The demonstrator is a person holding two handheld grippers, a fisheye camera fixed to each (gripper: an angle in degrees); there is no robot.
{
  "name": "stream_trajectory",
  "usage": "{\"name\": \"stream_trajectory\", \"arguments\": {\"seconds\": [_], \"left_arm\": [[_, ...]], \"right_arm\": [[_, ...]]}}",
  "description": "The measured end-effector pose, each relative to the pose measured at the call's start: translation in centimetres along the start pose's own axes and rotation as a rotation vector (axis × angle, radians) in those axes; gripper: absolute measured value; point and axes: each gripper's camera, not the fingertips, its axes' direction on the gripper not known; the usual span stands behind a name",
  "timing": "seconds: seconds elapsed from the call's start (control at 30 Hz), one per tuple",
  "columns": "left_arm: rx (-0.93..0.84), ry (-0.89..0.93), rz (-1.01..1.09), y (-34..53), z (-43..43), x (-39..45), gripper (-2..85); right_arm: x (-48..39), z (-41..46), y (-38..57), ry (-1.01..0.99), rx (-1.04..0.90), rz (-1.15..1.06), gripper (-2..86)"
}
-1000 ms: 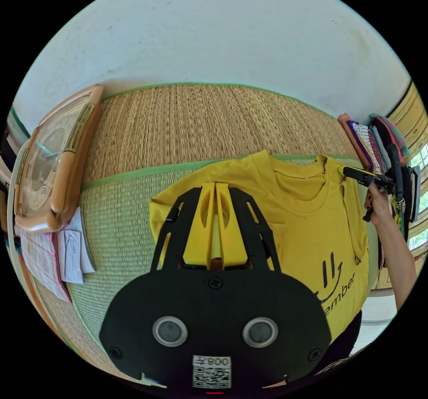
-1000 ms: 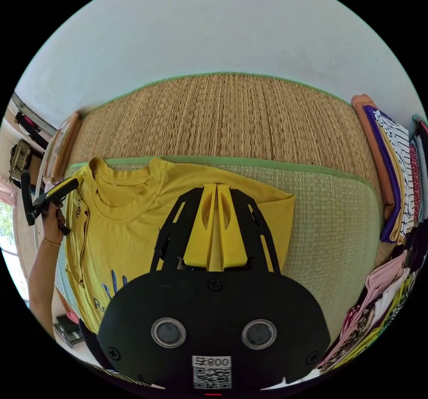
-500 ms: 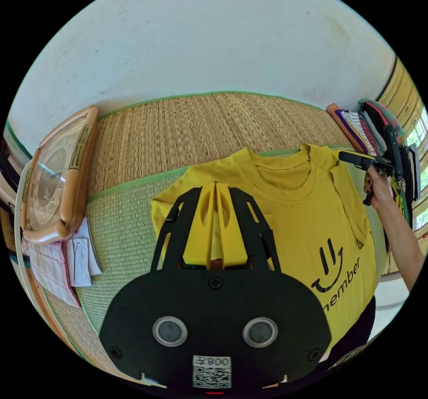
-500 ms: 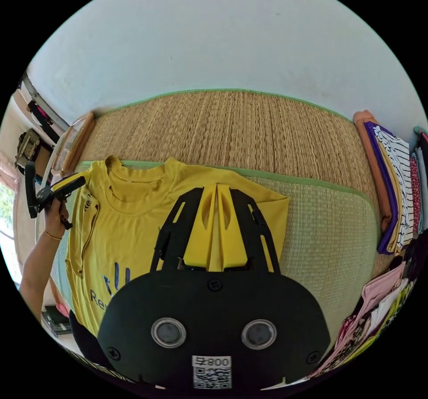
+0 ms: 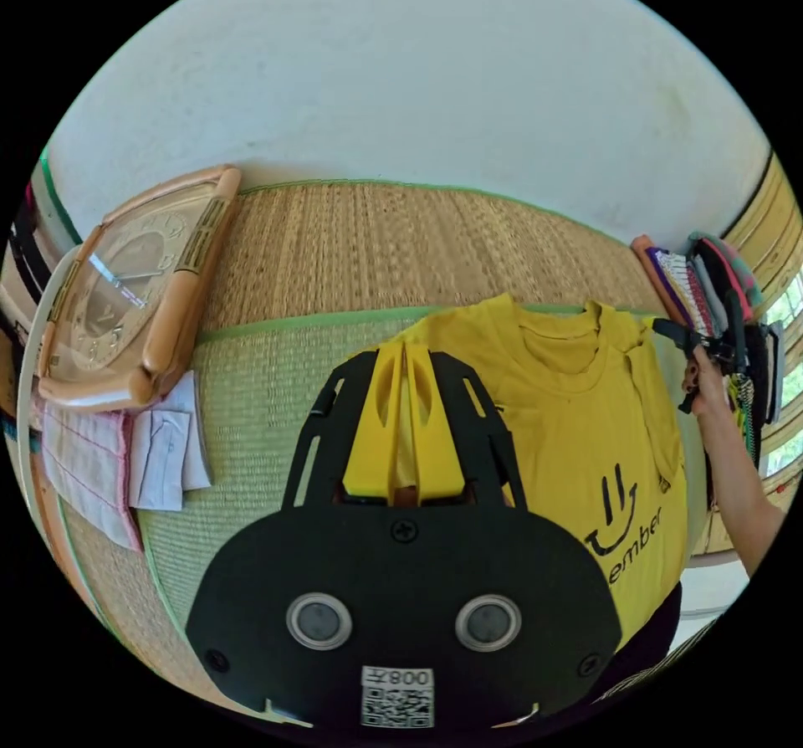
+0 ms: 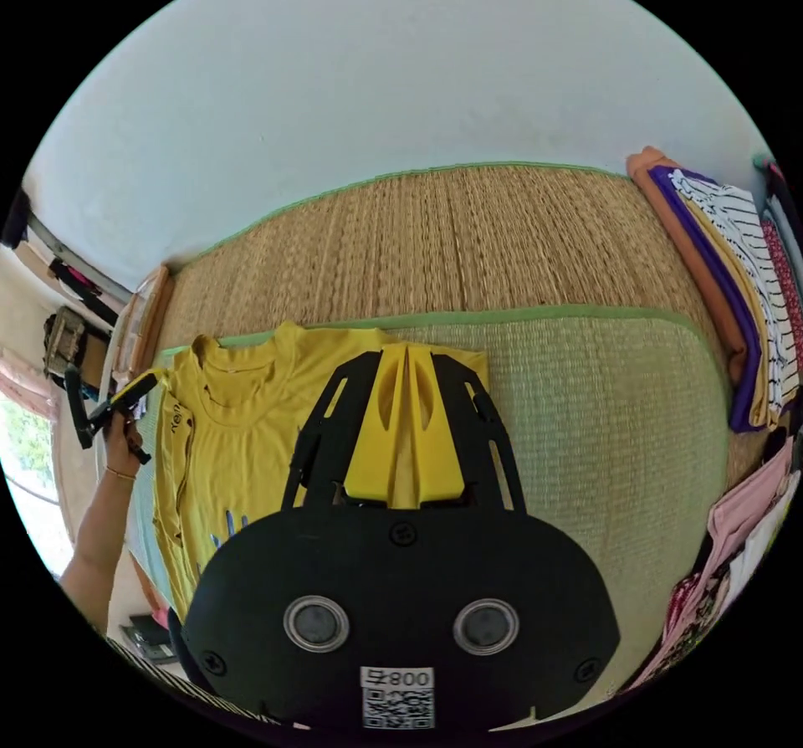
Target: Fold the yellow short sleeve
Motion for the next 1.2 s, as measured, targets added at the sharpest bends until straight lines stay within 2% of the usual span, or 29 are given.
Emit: {"name": "stream_trajectory", "arguments": {"seconds": [0.13, 0.33, 0.6, 0.73, 0.83, 0.97, 1.07, 1.2], "left_arm": [[-0.022, 0.125, 0.094, -0.5, 1.9, 3.0, 0.3], [-0.13, 0.061, 0.136, -1.3, 8.2, 6.4, 0.3], [-0.084, 0.063, 0.082, 1.8, 9.4, 5.5, 0.3], [-0.018, 0.079, 0.08, 7.2, 5.9, 3.3, 0.3], [-0.012, 0.023, 0.052, 12.2, 3.9, 0.1, 0.3], [-0.1, -0.058, -0.042, 17.3, 5.4, -4.1, 0.3], [-0.087, -0.009, -0.112, 19.9, 6.2, -5.6, 0.3], [-0.092, -0.095, -0.09, 22.5, 6.9, -5.3, 0.3]], "right_arm": [[-3.3, 2.4, 0.5, -0.076, -0.035, -0.136, 0.1], [-6.6, 8.9, 0.4, -0.015, -0.137, -0.208, 0.1], [-4.3, 10.9, 1.9, -0.067, -0.093, -0.144, 0.1], [-2.4, 9.0, 4.3, -0.117, -0.029, -0.134, 0.1], [0.4, 6.8, 6.8, -0.125, 0.016, -0.118, 0.0], [5.0, 6.4, 10.2, -0.037, 0.003, -0.02, 0.0], [7.3, 8.6, 12.0, 0.015, -0.088, 0.042, 0.0], [9.6, 8.7, 14.3, 0.005, -0.026, 0.156, 0.0]]}}
